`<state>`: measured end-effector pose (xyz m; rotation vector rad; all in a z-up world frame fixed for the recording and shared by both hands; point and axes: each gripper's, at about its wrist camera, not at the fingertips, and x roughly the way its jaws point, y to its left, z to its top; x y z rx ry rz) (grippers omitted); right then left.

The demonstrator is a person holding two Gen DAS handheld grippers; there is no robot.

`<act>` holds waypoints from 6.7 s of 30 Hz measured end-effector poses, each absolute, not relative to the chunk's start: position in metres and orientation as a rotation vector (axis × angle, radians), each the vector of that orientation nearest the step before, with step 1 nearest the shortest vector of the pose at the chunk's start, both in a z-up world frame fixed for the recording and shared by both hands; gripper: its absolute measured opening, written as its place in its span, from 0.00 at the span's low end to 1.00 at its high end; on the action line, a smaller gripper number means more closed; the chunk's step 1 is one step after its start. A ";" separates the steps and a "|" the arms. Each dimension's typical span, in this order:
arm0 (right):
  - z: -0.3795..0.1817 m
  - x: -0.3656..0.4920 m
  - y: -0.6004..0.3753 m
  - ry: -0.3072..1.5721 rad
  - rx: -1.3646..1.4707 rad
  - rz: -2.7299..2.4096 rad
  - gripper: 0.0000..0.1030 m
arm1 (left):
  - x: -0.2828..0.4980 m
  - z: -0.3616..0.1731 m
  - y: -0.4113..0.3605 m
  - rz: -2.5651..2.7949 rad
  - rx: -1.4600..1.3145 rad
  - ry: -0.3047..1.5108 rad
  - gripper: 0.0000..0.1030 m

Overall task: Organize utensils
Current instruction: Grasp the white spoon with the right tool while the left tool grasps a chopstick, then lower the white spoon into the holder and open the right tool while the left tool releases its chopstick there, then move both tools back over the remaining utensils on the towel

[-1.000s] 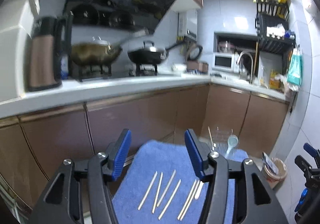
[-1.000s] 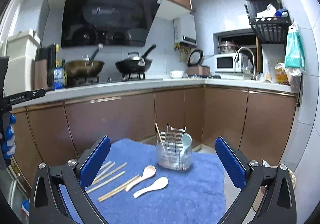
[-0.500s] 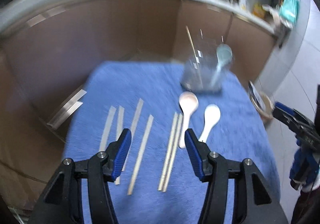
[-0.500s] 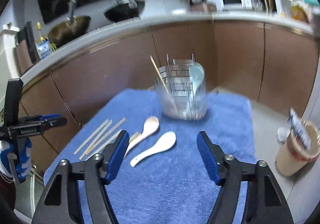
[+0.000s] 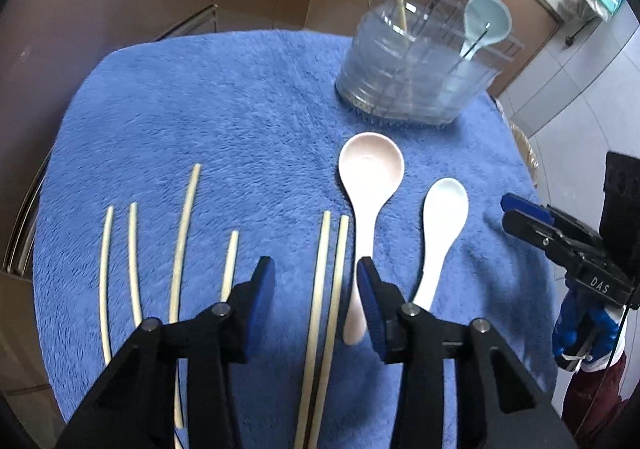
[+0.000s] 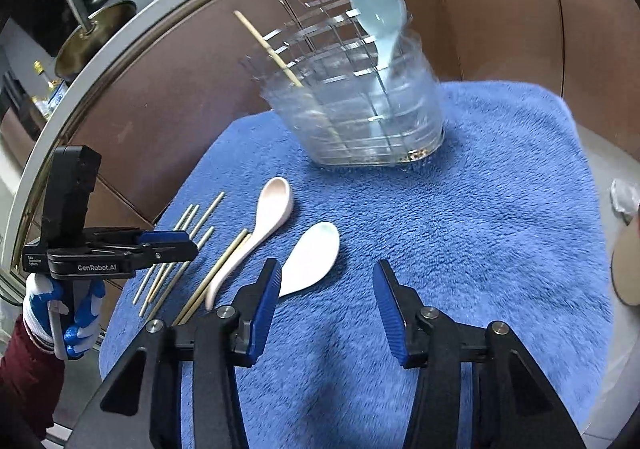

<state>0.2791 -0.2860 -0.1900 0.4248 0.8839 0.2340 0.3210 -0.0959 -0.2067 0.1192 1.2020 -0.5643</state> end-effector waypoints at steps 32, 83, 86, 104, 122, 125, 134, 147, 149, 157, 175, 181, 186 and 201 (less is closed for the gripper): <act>-0.223 0.335 -0.265 1.024 0.406 0.363 0.10 | 0.333 -0.246 -0.171 -0.562 0.411 1.209 0.05; 0.005 0.308 -0.287 0.373 -0.096 -0.142 0.05 | 0.363 0.015 -0.175 -0.339 -0.322 0.142 0.05; -0.012 0.327 -0.288 0.394 -0.110 -0.146 0.05 | 0.381 -0.007 -0.186 -0.322 -0.328 0.155 0.05; -0.083 0.353 -0.283 0.526 -0.071 -0.126 0.09 | 0.405 -0.092 -0.210 -0.226 -0.248 0.205 0.07; -0.063 0.320 -0.277 0.479 -0.044 -0.155 0.27 | 0.372 -0.080 -0.192 -0.234 -0.210 0.207 0.18; -0.060 0.313 -0.276 0.480 -0.040 -0.162 0.28 | 0.365 -0.075 -0.185 -0.235 -0.209 0.213 0.23; -0.051 0.290 -0.266 0.481 -0.035 -0.170 0.31 | 0.338 -0.061 -0.163 -0.221 -0.179 0.222 0.35; -0.032 0.256 -0.255 0.463 -0.047 -0.172 0.35 | 0.292 -0.053 -0.130 -0.206 -0.113 0.239 0.40; -0.030 0.251 -0.254 0.460 -0.049 -0.172 0.35 | 0.288 -0.051 -0.126 -0.205 -0.105 0.243 0.44; -0.028 0.235 -0.247 0.461 -0.050 -0.170 0.37 | 0.259 -0.050 -0.105 -0.197 -0.075 0.261 0.46; -0.004 0.175 -0.227 0.412 -0.062 -0.165 0.42 | 0.189 -0.025 -0.043 -0.148 -0.071 0.228 0.47; 0.011 0.148 -0.216 0.380 -0.069 -0.156 0.42 | 0.155 -0.009 -0.015 -0.119 -0.088 0.188 0.47; 0.023 0.126 -0.205 0.355 -0.078 -0.148 0.43 | 0.128 0.002 0.009 -0.090 -0.094 0.162 0.48; 0.001 0.133 -0.197 0.439 0.016 -0.030 0.43 | 0.128 -0.037 0.063 -0.069 -0.015 0.383 0.48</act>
